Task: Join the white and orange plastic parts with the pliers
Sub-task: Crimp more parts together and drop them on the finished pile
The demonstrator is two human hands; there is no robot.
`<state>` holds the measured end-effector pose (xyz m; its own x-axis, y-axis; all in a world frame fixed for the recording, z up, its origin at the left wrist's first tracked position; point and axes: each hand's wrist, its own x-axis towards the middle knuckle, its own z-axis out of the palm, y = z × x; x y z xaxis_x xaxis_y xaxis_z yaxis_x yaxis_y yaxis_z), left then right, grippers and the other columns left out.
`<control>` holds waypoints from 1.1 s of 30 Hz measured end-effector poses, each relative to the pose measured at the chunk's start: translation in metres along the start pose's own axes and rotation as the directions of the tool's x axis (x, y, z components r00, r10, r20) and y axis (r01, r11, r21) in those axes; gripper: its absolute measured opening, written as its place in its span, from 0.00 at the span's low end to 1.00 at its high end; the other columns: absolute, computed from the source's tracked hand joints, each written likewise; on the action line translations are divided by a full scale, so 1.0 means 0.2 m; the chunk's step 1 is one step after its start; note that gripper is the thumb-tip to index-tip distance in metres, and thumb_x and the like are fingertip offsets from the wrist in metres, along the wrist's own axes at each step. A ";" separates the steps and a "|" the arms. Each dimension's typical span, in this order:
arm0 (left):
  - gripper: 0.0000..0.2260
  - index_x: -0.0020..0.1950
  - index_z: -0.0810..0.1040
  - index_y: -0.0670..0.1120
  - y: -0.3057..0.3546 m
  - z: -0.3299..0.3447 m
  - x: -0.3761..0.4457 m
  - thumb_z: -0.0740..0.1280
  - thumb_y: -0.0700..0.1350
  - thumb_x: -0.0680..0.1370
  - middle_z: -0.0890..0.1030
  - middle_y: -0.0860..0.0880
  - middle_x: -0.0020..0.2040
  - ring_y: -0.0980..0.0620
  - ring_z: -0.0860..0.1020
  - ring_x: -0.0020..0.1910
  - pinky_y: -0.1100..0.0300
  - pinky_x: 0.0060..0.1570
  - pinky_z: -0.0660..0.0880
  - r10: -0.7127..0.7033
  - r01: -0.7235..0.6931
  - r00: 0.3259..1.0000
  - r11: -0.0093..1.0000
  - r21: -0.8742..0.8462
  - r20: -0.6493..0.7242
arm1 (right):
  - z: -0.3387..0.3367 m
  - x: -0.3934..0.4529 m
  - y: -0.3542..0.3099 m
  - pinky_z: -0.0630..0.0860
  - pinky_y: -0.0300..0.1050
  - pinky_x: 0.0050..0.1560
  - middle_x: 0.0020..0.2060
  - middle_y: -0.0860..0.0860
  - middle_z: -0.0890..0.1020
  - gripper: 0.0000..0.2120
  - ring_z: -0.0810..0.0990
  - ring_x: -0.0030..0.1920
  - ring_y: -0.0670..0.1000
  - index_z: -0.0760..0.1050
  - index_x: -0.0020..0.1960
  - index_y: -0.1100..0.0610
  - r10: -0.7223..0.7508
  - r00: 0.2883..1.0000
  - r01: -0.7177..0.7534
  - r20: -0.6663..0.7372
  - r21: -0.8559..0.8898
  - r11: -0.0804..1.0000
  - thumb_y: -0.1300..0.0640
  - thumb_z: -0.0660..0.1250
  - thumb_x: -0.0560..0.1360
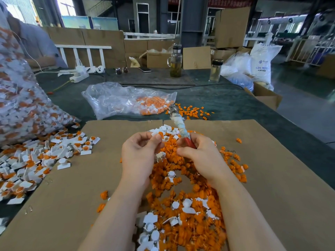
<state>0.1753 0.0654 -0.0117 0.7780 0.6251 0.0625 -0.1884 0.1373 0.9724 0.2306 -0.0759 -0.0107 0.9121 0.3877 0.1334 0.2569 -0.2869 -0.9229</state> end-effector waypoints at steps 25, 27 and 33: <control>0.05 0.41 0.81 0.51 -0.05 0.03 -0.02 0.75 0.45 0.74 0.81 0.53 0.33 0.58 0.77 0.33 0.67 0.31 0.73 0.242 -0.216 0.970 0.876 0.432 -0.005 | 0.12 0.01 -0.02 0.67 0.36 0.31 0.28 0.45 0.74 0.11 0.70 0.28 0.42 0.74 0.37 0.53 -0.139 0.974 0.127 -0.181 -0.077 0.989 0.51 0.67 0.77; 0.05 0.41 0.80 0.51 -0.04 0.03 -0.03 0.75 0.45 0.75 0.81 0.53 0.34 0.57 0.78 0.35 0.68 0.31 0.73 0.262 -0.237 0.965 0.861 0.449 0.006 | 0.12 0.01 -0.02 0.68 0.40 0.32 0.29 0.50 0.76 0.11 0.70 0.28 0.44 0.76 0.39 0.56 -0.124 0.979 0.116 -0.164 -0.060 0.991 0.52 0.66 0.78; 0.02 0.44 0.81 0.45 0.00 0.00 -0.01 0.72 0.41 0.77 0.84 0.49 0.36 0.51 0.83 0.38 0.60 0.39 0.80 0.138 -0.136 0.990 0.960 0.246 0.007 | 0.07 0.00 -0.03 0.71 0.41 0.42 0.34 0.43 0.77 0.05 0.75 0.35 0.40 0.76 0.44 0.52 -0.076 0.996 0.075 0.037 0.040 0.996 0.52 0.68 0.77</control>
<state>0.1735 0.0652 -0.0118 0.7487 0.6326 0.1979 -0.1391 -0.1421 0.9800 0.2244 -0.0619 -0.0109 0.8773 0.4409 0.1898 0.3115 -0.2220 -0.9240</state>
